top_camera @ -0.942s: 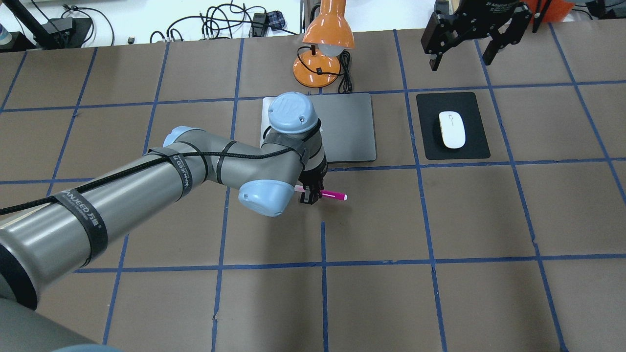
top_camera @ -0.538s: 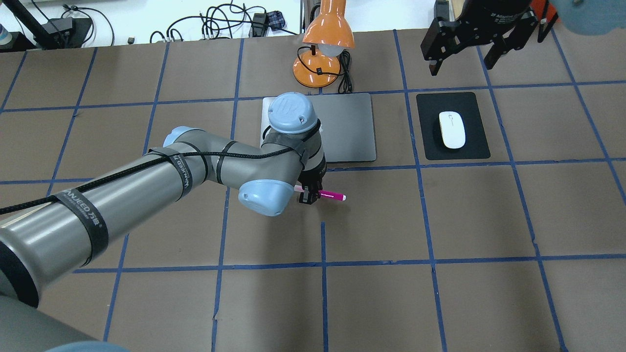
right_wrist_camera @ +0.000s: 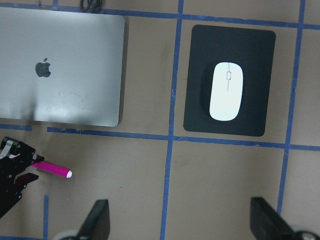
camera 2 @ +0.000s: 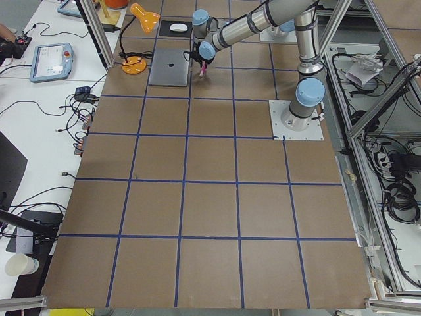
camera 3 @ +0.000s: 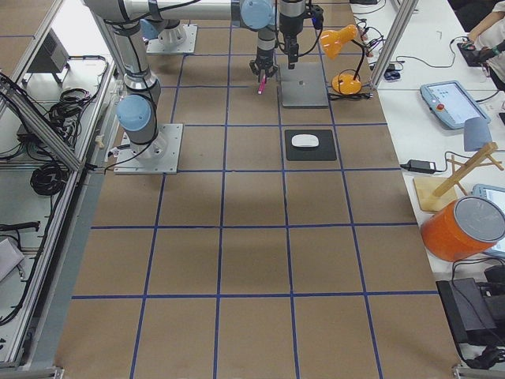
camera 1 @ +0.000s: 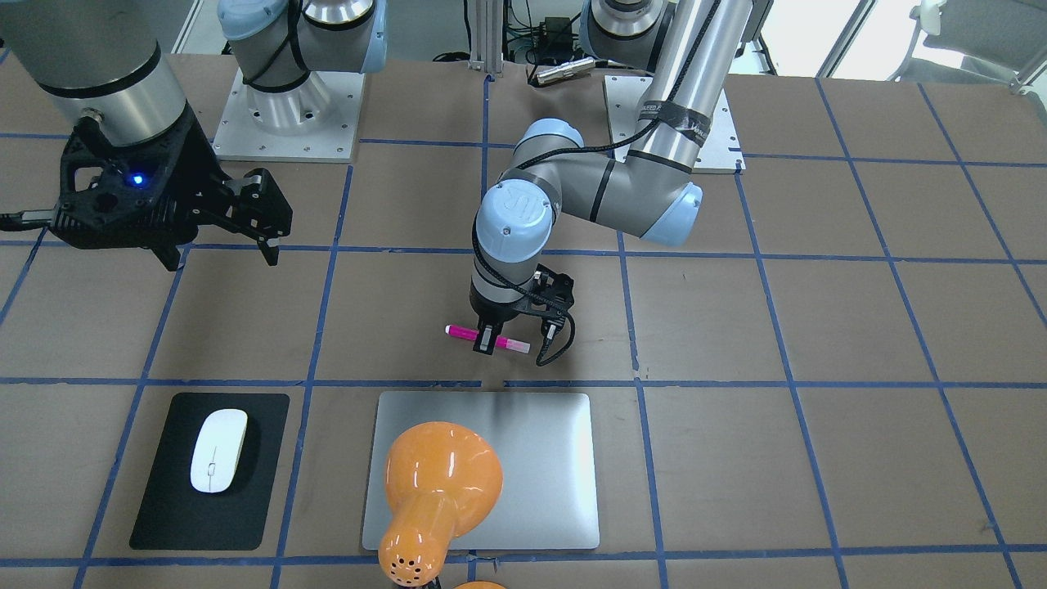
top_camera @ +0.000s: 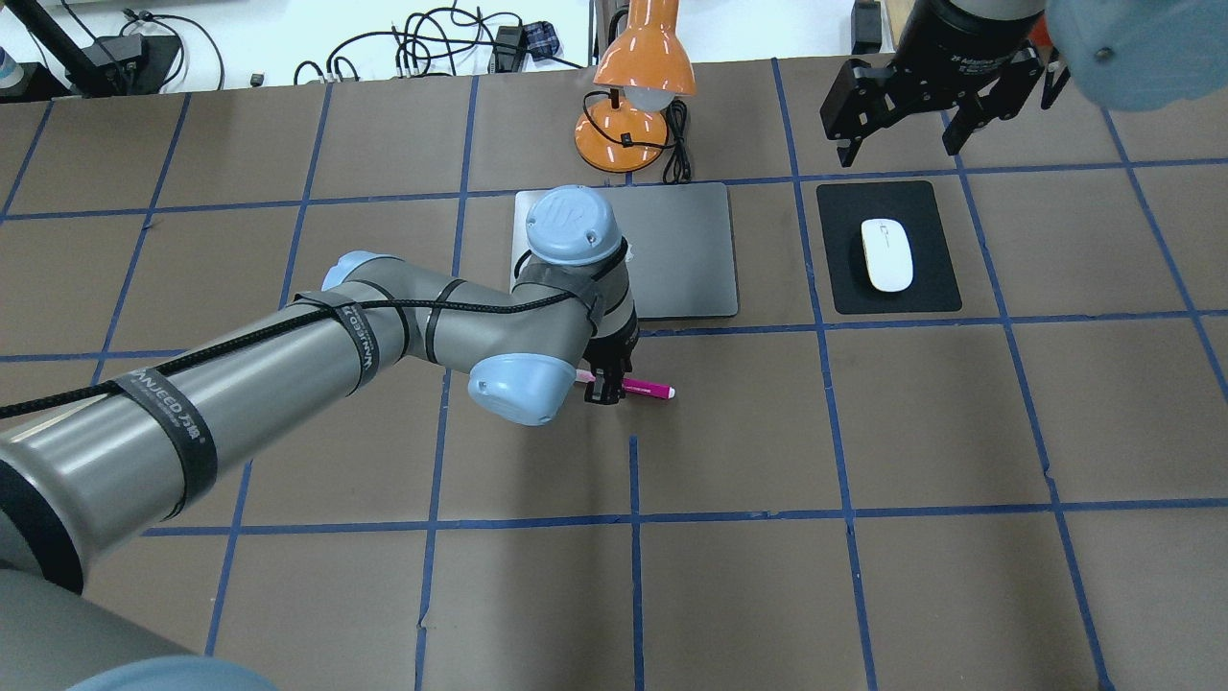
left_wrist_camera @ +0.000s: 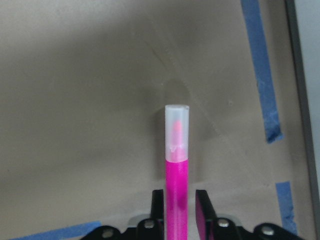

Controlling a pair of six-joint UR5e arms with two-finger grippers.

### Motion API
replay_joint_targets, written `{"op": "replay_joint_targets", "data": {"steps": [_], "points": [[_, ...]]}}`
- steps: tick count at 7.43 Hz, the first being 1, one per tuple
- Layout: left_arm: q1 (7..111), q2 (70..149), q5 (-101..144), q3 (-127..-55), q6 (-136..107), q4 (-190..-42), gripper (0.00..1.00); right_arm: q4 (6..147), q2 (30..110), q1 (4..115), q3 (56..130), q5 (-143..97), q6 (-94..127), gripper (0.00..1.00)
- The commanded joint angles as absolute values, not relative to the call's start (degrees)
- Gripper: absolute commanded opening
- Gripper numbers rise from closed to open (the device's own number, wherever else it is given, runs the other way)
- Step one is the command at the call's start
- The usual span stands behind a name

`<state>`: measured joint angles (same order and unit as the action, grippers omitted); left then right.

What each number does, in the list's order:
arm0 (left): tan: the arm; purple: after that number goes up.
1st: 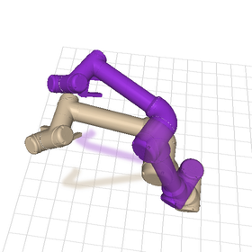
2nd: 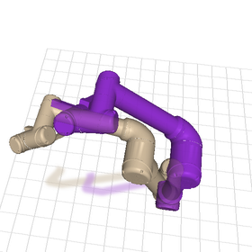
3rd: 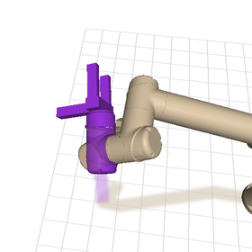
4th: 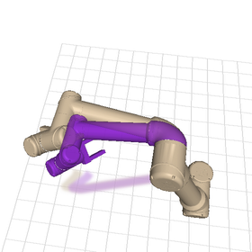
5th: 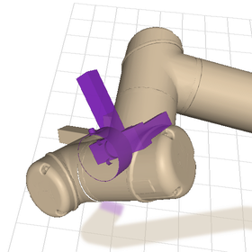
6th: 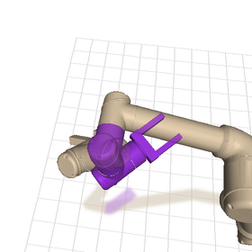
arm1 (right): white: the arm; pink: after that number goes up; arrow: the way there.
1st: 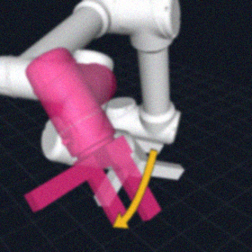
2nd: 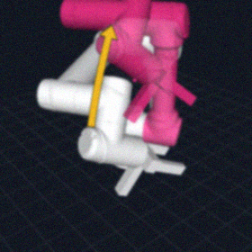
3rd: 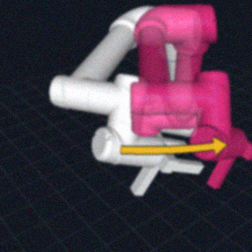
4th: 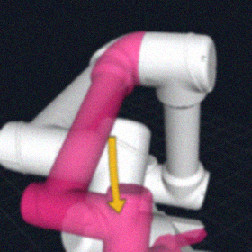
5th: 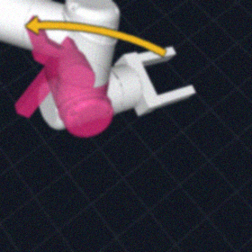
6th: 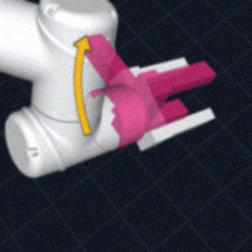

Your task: Place pen and mouse around notebook

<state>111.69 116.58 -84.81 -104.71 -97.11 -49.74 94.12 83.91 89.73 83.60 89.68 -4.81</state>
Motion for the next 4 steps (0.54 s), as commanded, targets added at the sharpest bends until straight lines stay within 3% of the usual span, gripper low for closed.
{"op": "replay_joint_targets", "data": {"steps": [1, 4], "points": [[110.75, 116.19, -85.08, -104.68, -88.32, -50.27, 1.0, 88.89, 82.54, 89.74, 79.74, 91.83, -4.13, 1.0], [101.98, 112.69, -84.55, -104.15, -59.48, -51.67, 1.0, 87.71, 81.65, 89.74, 79.1, 90.0, -4.13, 1.0]]}}
